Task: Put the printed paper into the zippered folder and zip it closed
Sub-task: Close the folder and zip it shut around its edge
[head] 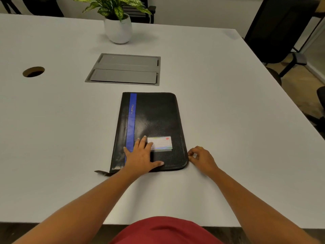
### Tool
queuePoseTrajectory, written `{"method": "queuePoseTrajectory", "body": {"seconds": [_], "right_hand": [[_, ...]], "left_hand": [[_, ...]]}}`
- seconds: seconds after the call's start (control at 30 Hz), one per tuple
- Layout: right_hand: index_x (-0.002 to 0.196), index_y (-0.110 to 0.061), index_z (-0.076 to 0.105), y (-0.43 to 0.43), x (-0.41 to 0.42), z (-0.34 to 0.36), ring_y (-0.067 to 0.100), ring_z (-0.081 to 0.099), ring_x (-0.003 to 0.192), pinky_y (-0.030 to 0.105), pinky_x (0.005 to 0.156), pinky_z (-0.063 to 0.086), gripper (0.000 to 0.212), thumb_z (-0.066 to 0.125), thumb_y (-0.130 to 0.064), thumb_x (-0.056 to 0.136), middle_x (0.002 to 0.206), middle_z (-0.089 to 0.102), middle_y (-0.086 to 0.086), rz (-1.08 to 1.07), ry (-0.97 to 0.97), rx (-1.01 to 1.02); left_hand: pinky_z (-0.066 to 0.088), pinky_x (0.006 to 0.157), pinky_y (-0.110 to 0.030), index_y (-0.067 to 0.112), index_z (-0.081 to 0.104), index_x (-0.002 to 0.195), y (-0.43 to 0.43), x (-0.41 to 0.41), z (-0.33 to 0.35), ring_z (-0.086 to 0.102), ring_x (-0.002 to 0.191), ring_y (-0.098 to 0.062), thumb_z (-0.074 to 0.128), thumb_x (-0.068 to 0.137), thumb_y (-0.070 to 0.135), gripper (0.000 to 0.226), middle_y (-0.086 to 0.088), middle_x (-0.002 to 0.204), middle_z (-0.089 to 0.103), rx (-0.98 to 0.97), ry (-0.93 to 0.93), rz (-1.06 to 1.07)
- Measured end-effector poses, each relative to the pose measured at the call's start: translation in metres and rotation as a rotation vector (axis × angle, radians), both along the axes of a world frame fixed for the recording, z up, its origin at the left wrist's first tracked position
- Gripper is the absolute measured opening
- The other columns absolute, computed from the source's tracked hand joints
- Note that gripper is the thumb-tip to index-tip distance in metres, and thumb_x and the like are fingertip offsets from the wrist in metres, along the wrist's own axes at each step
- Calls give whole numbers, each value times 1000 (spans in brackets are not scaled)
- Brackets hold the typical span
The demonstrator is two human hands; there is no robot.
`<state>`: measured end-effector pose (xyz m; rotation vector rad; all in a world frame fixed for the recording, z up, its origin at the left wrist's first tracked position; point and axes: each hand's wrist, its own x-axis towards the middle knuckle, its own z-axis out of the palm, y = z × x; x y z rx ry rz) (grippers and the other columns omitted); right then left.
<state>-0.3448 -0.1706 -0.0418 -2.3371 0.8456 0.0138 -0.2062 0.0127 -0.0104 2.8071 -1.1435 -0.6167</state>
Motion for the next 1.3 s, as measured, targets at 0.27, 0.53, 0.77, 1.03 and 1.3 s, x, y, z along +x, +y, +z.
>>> {"method": "queuePoseTrajectory", "body": {"seconds": [0.27, 0.53, 0.77, 1.03, 1.3], "right_hand": [[96, -8, 67, -6, -2, -4, 14, 50, 81, 23, 74, 38, 14, 61, -17, 87, 87, 54, -3, 10, -9, 63], [91, -12, 65, -20, 2, 9, 12, 50, 73, 23, 72, 40, 15, 58, -25, 89, 82, 50, -8, 245, 38, -148], [88, -11, 66, -28, 9, 11, 23, 63, 83, 26, 70, 39, 21, 59, -31, 88, 95, 64, 1, 247, 24, -206], [89, -14, 66, -42, 15, 5, 18, 62, 82, 23, 68, 35, 19, 59, -31, 88, 95, 65, -1, 156, 5, -231], [93, -13, 67, -46, 28, 6, 22, 63, 86, 24, 69, 35, 19, 58, -30, 89, 97, 65, 0, 99, -1, -250]], "left_hand": [[-9, 102, -71, 27, -20, 145, -22, 7, -24, -25, 141, -30, 46, 59, 86, 123, -6, 153, -28, 105, 96, 214], [-10, 102, -71, 28, -26, 143, -22, 7, -28, -31, 139, -29, 46, 59, 86, 124, -5, 150, -35, 121, 129, 199], [-10, 102, -71, 28, -27, 142, -23, 8, -26, -31, 139, -29, 46, 59, 85, 124, -5, 150, -36, 151, 135, 190], [-10, 103, -70, 28, -26, 143, -24, 8, -24, -32, 138, -28, 46, 60, 85, 124, -4, 149, -36, 165, 142, 195], [-11, 102, -70, 29, -27, 143, -24, 8, -25, -32, 138, -28, 46, 59, 86, 125, -4, 149, -37, 169, 141, 199]]}}
